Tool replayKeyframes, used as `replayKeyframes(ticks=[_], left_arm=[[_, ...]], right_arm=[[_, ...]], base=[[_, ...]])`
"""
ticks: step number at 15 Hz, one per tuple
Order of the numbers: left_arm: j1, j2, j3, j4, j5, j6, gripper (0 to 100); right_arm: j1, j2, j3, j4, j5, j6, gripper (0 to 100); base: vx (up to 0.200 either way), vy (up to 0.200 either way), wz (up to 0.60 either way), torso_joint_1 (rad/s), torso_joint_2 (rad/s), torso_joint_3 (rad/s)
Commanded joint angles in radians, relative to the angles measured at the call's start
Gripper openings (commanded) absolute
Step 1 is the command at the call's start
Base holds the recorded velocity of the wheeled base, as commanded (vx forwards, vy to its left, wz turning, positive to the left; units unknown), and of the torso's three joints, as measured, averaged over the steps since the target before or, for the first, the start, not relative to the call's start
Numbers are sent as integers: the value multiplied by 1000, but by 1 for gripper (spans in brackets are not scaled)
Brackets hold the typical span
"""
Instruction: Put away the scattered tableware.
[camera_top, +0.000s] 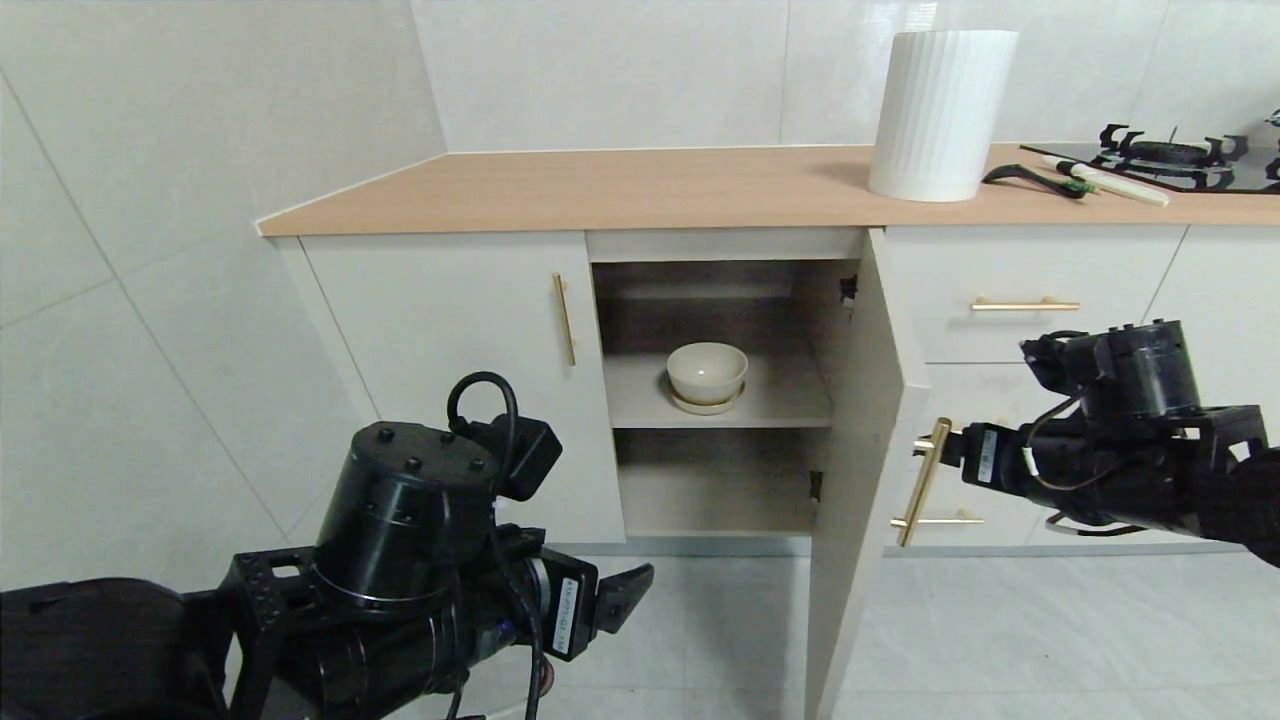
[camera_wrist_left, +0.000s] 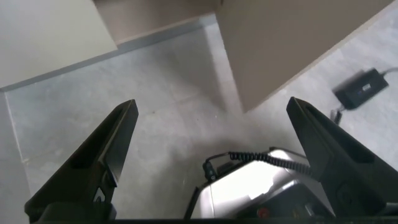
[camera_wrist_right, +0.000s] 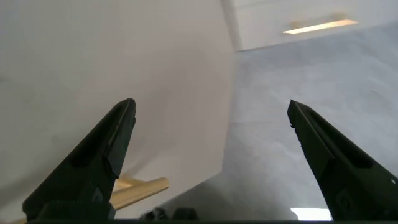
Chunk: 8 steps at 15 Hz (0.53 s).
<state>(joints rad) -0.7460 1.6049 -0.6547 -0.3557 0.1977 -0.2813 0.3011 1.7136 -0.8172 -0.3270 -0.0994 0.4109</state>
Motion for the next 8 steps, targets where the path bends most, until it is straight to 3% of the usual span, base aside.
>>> replayKeyframes(ticks=[1,8], left_arm=[[14,-16,-3,0,0,1,100],[31,-34,-16,0,6,2,100]], right_arm=[[62,73,-63,0,0,-1,100],[112,310,-327,0,1,-4,100]], base=[[0,0,0,0,0,0],[0,0,0,0,0,0]])
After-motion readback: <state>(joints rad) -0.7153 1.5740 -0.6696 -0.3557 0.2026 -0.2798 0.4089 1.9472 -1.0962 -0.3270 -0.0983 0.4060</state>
